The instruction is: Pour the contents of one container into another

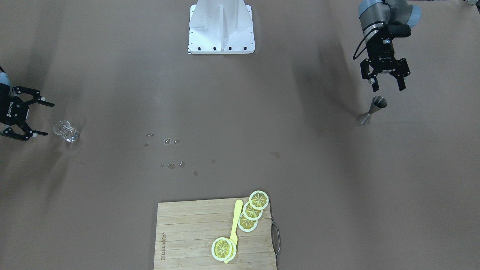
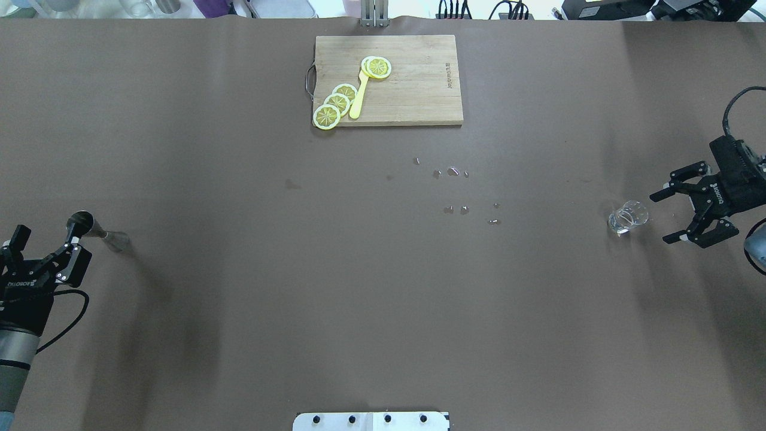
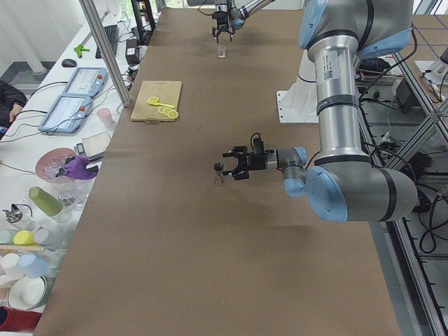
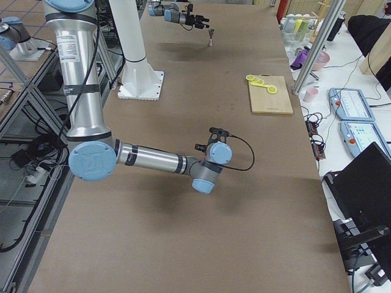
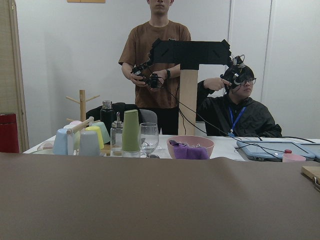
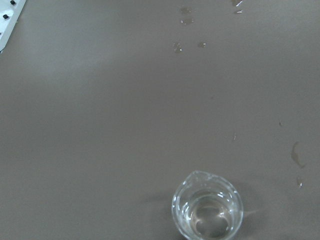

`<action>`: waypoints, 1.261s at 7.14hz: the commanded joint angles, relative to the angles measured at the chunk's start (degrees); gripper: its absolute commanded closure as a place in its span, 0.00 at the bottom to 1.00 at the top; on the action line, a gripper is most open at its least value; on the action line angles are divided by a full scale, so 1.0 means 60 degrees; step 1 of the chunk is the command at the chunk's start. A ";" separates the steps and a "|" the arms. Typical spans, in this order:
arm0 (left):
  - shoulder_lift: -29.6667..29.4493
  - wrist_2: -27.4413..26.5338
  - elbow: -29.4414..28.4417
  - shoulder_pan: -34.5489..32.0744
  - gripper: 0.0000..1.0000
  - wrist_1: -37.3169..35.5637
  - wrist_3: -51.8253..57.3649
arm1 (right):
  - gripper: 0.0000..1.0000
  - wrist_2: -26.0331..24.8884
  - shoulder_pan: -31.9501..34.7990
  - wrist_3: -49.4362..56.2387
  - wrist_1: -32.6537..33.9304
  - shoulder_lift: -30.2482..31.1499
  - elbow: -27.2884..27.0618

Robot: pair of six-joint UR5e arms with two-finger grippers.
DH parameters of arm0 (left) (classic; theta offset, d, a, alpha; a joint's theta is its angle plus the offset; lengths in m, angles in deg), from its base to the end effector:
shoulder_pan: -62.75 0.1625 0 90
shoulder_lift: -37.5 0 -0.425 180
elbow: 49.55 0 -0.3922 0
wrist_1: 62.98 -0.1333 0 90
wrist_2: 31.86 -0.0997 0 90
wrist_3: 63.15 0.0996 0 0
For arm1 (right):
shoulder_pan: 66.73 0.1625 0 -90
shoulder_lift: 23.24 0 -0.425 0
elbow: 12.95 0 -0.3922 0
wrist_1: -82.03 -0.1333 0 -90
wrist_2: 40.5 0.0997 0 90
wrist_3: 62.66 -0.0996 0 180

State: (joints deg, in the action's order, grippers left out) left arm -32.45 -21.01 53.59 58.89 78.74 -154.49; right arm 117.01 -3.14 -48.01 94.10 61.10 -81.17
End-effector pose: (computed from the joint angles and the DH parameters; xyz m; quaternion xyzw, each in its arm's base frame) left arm 0.3113 -0.2526 0.5520 0.5953 0.2808 -0.2749 0.7009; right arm -0.1851 -0.4656 0.6244 0.3759 -0.5180 -0.5174 0.5680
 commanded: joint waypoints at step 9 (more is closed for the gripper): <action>-0.1086 -0.0022 -0.1075 0.0088 0.06 -0.0695 -0.1256 | 0.00 -0.0090 -0.0022 0.2011 -0.0078 -0.0887 0.0997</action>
State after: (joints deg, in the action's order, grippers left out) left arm -38.51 -21.20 47.82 59.41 74.60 -161.21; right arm 116.56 -3.28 -36.01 93.66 55.98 -75.50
